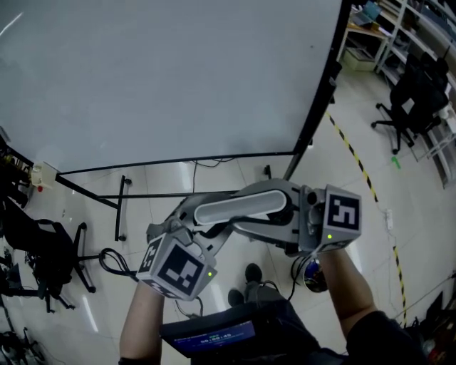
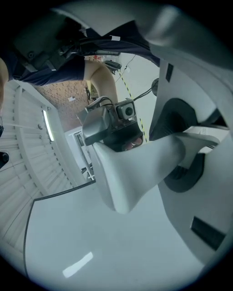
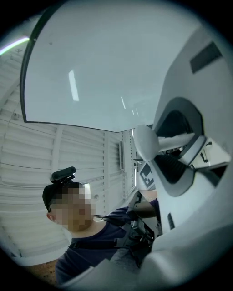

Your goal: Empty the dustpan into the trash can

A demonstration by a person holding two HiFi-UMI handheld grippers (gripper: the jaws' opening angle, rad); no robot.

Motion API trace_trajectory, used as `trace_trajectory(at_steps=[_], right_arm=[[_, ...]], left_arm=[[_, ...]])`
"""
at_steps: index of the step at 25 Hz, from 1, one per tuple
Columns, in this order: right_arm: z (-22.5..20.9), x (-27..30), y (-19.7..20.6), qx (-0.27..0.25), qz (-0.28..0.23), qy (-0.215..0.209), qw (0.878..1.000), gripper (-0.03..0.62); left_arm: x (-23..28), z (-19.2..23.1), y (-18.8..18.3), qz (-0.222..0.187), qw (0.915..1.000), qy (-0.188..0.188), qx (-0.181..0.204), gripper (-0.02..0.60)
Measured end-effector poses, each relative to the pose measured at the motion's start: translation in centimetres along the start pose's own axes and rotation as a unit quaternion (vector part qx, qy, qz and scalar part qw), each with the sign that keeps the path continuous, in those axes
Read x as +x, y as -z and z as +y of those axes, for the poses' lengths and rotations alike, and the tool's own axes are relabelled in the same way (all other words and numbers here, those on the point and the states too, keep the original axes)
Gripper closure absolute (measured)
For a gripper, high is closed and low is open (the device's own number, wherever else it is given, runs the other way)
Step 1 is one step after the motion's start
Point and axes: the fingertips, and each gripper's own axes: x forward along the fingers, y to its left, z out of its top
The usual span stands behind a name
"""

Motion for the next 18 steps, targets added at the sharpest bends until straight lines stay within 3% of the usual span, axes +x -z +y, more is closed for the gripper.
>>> trace_trajectory(at_steps=[5,18], right_arm=[[-2.9,-1.1,-0.4,0.000,-0.002,-0.010,1.000,0.454],[-3.5,-1.1,-0.7,-0.006,-0.004,-0.018,1.000,0.453]], left_arm=[[2.6,2.0,0.2,0.038,0.9992,-0.010,0.010,0.497],[2.7,2.5,0.4,0.057,0.9980,-0.020,0.017,0.494]])
